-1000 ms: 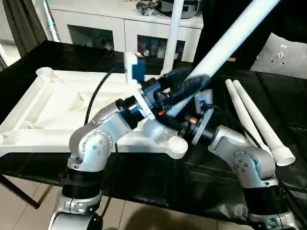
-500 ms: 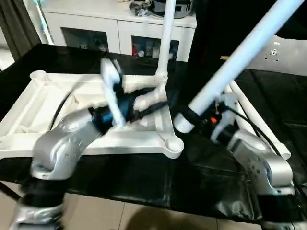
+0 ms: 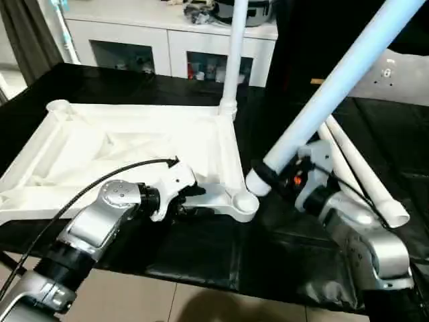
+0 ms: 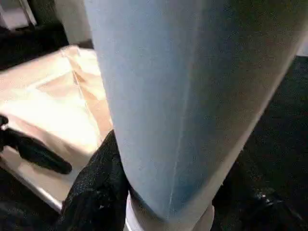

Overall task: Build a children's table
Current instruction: Pick table leg, then insert table leg to table base

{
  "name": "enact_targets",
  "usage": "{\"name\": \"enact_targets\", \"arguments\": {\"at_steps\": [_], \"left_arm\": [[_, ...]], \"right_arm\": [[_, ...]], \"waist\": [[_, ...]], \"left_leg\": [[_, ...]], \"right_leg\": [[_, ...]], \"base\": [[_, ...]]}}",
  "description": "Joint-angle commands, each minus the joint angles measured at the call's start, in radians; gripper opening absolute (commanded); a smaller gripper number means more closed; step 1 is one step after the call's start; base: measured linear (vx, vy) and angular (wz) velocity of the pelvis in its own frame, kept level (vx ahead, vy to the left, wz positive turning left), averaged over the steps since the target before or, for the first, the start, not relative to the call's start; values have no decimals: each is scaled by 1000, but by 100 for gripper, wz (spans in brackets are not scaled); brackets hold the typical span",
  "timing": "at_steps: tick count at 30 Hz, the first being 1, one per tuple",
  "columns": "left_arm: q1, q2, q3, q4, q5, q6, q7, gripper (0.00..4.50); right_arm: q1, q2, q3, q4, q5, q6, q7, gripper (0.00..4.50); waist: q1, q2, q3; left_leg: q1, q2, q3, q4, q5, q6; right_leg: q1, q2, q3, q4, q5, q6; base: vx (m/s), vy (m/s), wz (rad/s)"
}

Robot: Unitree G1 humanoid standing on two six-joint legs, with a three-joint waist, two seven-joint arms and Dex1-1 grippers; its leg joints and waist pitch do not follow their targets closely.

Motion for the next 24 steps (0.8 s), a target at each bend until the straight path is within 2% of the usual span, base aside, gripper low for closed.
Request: {"name": "enact_targets", "arguments": {"at_steps": [1, 4, 7, 9, 10, 14, 17, 18, 20, 22, 24], "left_arm": [[-26, -11, -17, 48, 34, -61, -19, 226], [-46, -25, -15, 92, 35, -76, -28, 207], [-87, -48, -11, 192, 42, -116, -74, 182], [-97, -49, -16, 225, 52, -132, -102, 156], [-99, -49, -19, 237, 59, -141, -115, 153], [-117, -59, -24, 306, 91, -189, -113, 113], [-139, -74, -24, 375, 117, -242, -106, 92], [-143, -77, -23, 388, 122, -253, -108, 79], [-149, -83, -19, 410, 129, -273, -126, 63], [-152, -85, -19, 419, 131, -282, -141, 58], [-155, -83, -23, 424, 135, -286, -156, 26]], "right_arm": [[1, -10, 5, -29, 3, -8, 13, 191], [7, -11, 4, -36, 13, 0, 21, 191], [20, -11, 3, -48, 15, 1, 29, 191], [26, -12, 3, -49, 13, -3, 31, 191], [29, -13, 3, -51, 12, -5, 31, 191], [43, -18, 2, -59, 11, -9, 31, 191], [48, -20, 1, -65, 16, -2, 35, 191], [48, -22, 2, -66, 17, 0, 37, 191], [48, -28, 6, -70, 20, 5, 47, 191], [48, -32, 9, -71, 22, 7, 53, 191], [47, -36, 12, -72, 22, 9, 60, 191]], "waist": [[-1, 9, -68], [-1, 10, -66], [-1, 16, -67], [-1, 15, -68], [0, 21, -68], [-1, 21, -67], [-3, 18, -62], [-2, 21, -60], [-4, 17, -60], [-3, 18, -59], [-3, 16, -61]], "left_leg": [[3, 39, -13, -75, -217, -15], [4, 40, -12, -75, -233, -13], [6, 39, -13, -75, -237, -13], [5, 41, -14, -75, -233, -13], [6, 42, -14, -75, -234, -12], [5, 40, -14, -75, -245, -10], [9, 39, -14, -76, -281, -6], [12, 38, -16, -76, -298, -8], [14, 39, -18, -76, -313, -7], [15, 40, -19, -77, -319, -7], [14, 40, -20, -78, -316, -6]], "right_leg": [[55, -61, 49, -73, -323, -133], [53, -63, 49, -77, -345, -137], [54, -61, 48, -79, -337, -140], [56, -62, 49, -74, -313, -150], [55, -63, 49, -73, -308, -156], [57, -64, 48, -77, -326, -158], [53, -64, 46, -91, -425, -132], [51, -66, 44, -95, -470, -118], [48, -67, 42, -102, -518, -98], [45, -67, 41, -104, -537, -90], [46, -69, 41, -102, -534, -88]], "base": [[0, 0, 0], [0, 0, 0], [0, 0, 0], [0, 0, 0], [0, 0, 0], [0, 0, 0], [0, 0, 0], [0, 0, 0], [0, 0, 0], [0, 0, 0], [0, 0, 0]]}}
